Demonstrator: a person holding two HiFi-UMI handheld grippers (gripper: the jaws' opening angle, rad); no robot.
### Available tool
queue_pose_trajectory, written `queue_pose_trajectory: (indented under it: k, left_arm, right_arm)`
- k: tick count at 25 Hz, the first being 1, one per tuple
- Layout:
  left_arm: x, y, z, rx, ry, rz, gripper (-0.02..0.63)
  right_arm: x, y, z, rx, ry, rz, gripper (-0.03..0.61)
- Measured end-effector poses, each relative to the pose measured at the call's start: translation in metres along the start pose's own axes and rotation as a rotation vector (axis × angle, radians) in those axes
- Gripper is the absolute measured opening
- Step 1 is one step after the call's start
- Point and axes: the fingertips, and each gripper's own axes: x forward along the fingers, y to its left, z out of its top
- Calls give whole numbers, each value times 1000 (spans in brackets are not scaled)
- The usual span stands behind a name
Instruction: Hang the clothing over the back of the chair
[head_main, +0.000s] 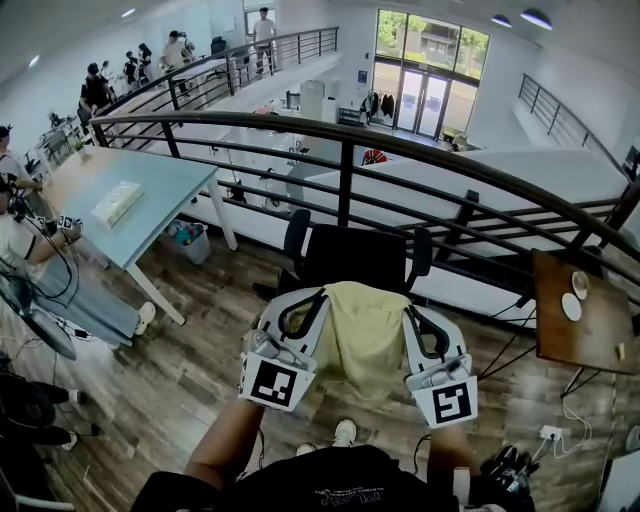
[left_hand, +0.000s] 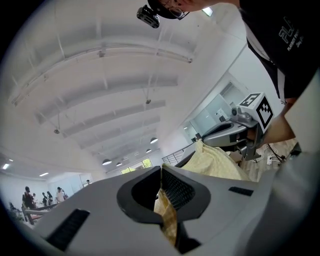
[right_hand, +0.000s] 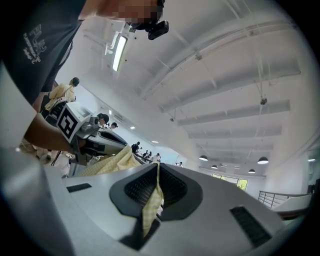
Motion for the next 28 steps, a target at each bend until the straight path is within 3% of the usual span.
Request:
queue_pose_trajectory:
  k: [12,17,28]
  left_arm:
    - [41,29,-6,54,30,-9,21]
    - [57,52,0,40,19,39,20]
    - [103,80,-3,102,88,20,20]
  right_arm:
    - [40,-19,5,-7,-17,64,26]
    - [62,-42,9,-10,-18,63,26]
    - [104,-79,7,-11,-66,93,26]
